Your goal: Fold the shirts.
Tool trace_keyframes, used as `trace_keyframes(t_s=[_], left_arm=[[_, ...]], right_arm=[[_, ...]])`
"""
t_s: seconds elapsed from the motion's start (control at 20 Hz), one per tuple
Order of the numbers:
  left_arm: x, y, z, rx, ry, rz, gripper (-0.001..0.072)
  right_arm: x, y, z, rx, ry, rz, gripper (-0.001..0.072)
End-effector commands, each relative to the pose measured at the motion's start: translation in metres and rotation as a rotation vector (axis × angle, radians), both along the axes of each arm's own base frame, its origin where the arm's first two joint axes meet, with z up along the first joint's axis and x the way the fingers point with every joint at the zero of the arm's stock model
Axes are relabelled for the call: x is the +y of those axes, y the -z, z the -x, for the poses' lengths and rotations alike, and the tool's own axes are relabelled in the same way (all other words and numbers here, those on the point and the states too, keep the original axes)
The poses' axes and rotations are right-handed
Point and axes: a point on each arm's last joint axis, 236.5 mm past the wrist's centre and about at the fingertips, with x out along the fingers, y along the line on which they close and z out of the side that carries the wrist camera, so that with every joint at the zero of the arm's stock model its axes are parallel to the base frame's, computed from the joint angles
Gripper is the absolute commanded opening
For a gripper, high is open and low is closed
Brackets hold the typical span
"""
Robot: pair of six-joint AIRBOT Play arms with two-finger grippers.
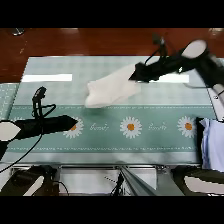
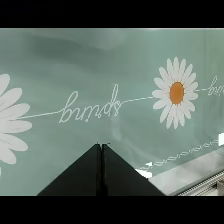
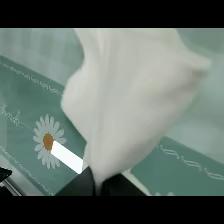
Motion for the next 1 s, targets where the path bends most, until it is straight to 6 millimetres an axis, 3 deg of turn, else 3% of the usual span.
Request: trace_keyframes(t_s=[0.0,0.15,0.35,0.6,0.7,0.8,0.95], left_arm=[[0.000,0.000,-0.001,-0.002,-0.002,0.000,0.0022],[0.000,0.000,0.001,0.003,0.003,-0.001,0.0022],[0.000,0.001,0.002,0.007,0.005,-0.001,0.0022],[0.000,0.001,0.002,0.007,0.005,-0.001,0.0023],[0.000,0.000,-0.001,-0.004,-0.003,0.000,0.0023],[0.001,-0.002,-0.005,-0.019,-0.015,0.002,0.0022],[0.004,-0.007,-0.018,-0.066,-0.050,0.005,0.0022]], right_arm=[[-0.068,-0.088,-0.010,-0.083,0.121,0.135,0.0025],[-0.137,-0.131,0.003,-0.075,0.250,0.202,0.0025],[-0.237,-0.164,0.039,-0.051,0.521,0.234,0.0025],[-0.356,-0.170,0.119,0.031,0.925,0.355,0.0025],[-0.400,-0.157,0.182,0.115,1.127,0.531,0.0025],[-0.410,-0.138,0.234,0.197,1.210,0.619,0.0025],[-0.396,-0.105,0.291,0.298,1.309,0.630,0.0026]])
